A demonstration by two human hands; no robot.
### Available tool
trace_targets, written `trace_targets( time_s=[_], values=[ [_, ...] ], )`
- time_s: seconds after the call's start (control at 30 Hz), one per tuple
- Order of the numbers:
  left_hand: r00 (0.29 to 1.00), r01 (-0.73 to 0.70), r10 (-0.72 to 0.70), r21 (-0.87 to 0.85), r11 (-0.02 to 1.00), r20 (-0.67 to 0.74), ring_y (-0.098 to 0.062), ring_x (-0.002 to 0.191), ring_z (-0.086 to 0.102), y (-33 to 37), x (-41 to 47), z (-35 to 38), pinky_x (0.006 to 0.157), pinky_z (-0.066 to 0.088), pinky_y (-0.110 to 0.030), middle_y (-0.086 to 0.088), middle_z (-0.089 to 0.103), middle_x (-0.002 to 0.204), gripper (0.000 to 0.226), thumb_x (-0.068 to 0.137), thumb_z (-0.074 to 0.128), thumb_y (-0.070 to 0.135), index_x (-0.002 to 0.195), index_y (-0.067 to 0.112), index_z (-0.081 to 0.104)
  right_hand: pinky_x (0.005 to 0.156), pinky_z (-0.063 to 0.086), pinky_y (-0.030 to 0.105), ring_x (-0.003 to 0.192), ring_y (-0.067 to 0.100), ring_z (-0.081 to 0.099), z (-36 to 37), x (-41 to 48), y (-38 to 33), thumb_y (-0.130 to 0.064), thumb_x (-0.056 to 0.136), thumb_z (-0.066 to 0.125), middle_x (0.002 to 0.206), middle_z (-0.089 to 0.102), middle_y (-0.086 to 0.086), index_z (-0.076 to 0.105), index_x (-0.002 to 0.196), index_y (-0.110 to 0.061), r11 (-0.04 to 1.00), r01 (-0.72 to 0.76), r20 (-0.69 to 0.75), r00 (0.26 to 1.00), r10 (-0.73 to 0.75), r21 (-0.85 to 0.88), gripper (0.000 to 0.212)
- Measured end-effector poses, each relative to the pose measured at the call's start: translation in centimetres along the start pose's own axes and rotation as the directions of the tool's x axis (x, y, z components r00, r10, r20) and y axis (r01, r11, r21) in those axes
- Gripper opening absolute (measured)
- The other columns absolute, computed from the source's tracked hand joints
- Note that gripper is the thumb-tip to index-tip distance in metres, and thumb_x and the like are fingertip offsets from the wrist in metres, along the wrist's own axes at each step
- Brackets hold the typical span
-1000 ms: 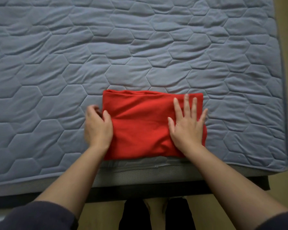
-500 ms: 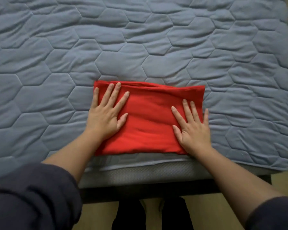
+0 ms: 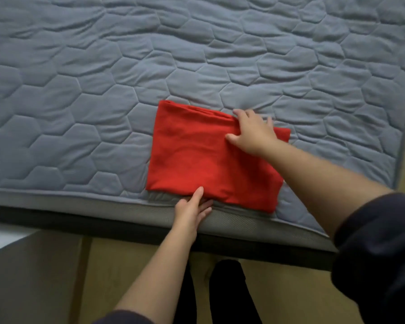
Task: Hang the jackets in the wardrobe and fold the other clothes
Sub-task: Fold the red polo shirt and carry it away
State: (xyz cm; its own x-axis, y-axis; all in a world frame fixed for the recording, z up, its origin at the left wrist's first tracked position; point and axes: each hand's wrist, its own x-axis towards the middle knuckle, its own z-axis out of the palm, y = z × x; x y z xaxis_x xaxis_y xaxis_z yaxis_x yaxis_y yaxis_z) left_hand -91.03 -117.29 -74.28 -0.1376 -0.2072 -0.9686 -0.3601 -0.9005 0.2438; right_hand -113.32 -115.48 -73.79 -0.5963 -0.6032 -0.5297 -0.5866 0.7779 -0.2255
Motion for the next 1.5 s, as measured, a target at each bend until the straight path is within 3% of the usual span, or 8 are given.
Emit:
trace_targets(
  time_s=[0.37, 0.57, 0.7, 0.87, 1.0, 1.1, 1.2, 1.5],
  values=[
    [0.973, -0.192, 0.231, -0.471, 0.861, 0.025, -0.010, 0.080, 0.066, 0.4, -5.2, 1.1, 0.073, 0.051, -0.028, 0.004, 0.072, 0.089, 0.018, 0.088, 0.057, 0.008, 0.101, 0.020, 0.060, 0.087, 0.050, 0.036, 0.086, 0.023, 0.063, -7.4, -0.6, -1.1, -0.030, 0.086, 0.067, 0.101, 0.066, 0.010, 0.064, 0.112, -0.010, 0.771, -0.302, 0.494, 0.870, -0.017, 0.560, 0.033],
    [0.836, -0.547, 0.539, -0.076, 0.834, -0.105, -0.003, 0.074, 0.064, 8.7, -19.1, -3.3, 0.074, 0.050, -0.017, -0.013, 0.064, 0.100, 0.019, 0.088, 0.062, 0.007, 0.102, 0.015, 0.051, 0.070, 0.041, 0.027, 0.076, 0.008, 0.054, -17.3, -12.8, -3.7, -0.014, 0.092, 0.057, 0.088, 0.059, -0.003, 0.056, 0.104, -0.022, 0.517, -0.350, 0.444, 0.894, -0.065, 0.781, 0.014],
    [0.712, -0.701, 0.685, 0.215, 0.680, 0.154, 0.002, 0.077, 0.065, 14.2, -31.9, -6.6, 0.071, 0.050, -0.010, -0.004, 0.066, 0.102, 0.071, 0.081, 0.066, -0.007, 0.135, 0.024, 0.032, 0.072, 0.053, 0.023, 0.085, 0.014, 0.061, -26.8, -21.5, -6.9, 0.011, 0.080, 0.063, 0.102, 0.063, -0.003, 0.039, 0.129, -0.032, 0.483, -0.133, 0.285, 0.924, -0.255, 0.865, 0.069],
    [0.482, -0.590, 0.825, 0.806, 0.055, 0.297, -0.022, 0.111, 0.058, 16.9, -46.8, -9.8, 0.093, 0.039, -0.024, -0.009, 0.061, 0.126, 0.064, 0.075, 0.077, 0.013, 0.134, 0.013, 0.051, 0.078, 0.044, 0.026, 0.085, 0.022, 0.061, -36.5, -30.6, -12.0, 0.004, 0.072, 0.073, 0.098, 0.068, 0.014, 0.067, 0.112, -0.010, 0.859, 0.418, 0.058, 0.890, -0.453, 0.294, 0.042],
    [0.213, -0.444, 0.937, 0.881, -0.161, 0.279, -0.027, 0.102, 0.058, 15.2, -56.9, -12.4, 0.089, 0.039, -0.029, -0.011, 0.062, 0.105, 0.036, 0.078, 0.075, 0.020, 0.111, 0.009, 0.066, 0.080, 0.043, 0.031, 0.088, 0.023, 0.058, -40.7, -37.0, -16.0, -0.009, 0.072, 0.068, 0.092, 0.062, 0.005, 0.071, 0.089, -0.016, 0.753, 0.658, -0.159, 0.742, -0.651, -0.009, 0.018],
    [0.061, -0.592, 0.974, 0.793, -0.140, 0.217, -0.015, 0.091, 0.058, 12.2, -64.2, -16.0, 0.083, 0.046, -0.025, 0.000, 0.056, 0.096, 0.021, 0.075, 0.076, 0.025, 0.090, 0.015, 0.065, 0.075, 0.044, 0.018, 0.085, 0.013, 0.058, -43.7, -40.9, -18.0, 0.008, 0.074, 0.063, 0.092, 0.060, 0.002, 0.059, 0.074, -0.017, 0.510, 0.776, -0.211, 0.605, -0.768, 0.371, 0.025],
    [0.006, -0.783, 1.000, 0.622, 0.002, 0.003, -0.004, 0.072, 0.055, 7.9, -70.5, -17.8, 0.067, 0.046, -0.017, 0.013, 0.057, 0.080, 0.023, 0.075, 0.063, 0.044, 0.087, 0.026, 0.056, 0.050, 0.040, 0.020, 0.058, 0.011, 0.051, -44.1, -44.4, -21.3, 0.000, 0.077, 0.056, 0.070, 0.052, 0.006, 0.052, 0.076, -0.013, 0.110, 0.303, -0.087, 0.568, -0.818, 0.947, 0.014],
    [-0.199, -0.803, 0.788, 0.557, 0.210, -0.583, 0.002, 0.069, 0.052, -10.5, -80.1, -25.8, 0.068, 0.044, -0.012, 0.007, 0.057, 0.082, 0.029, 0.075, 0.058, 0.040, 0.090, 0.016, 0.054, 0.050, 0.042, 0.022, 0.053, 0.012, 0.047, -36.6, -58.0, -32.5, 0.013, 0.086, 0.040, 0.061, 0.048, 0.003, 0.053, 0.078, -0.008, 0.226, 0.402, 0.226, 0.049, -0.973, 0.887, 0.026]
  ],
)
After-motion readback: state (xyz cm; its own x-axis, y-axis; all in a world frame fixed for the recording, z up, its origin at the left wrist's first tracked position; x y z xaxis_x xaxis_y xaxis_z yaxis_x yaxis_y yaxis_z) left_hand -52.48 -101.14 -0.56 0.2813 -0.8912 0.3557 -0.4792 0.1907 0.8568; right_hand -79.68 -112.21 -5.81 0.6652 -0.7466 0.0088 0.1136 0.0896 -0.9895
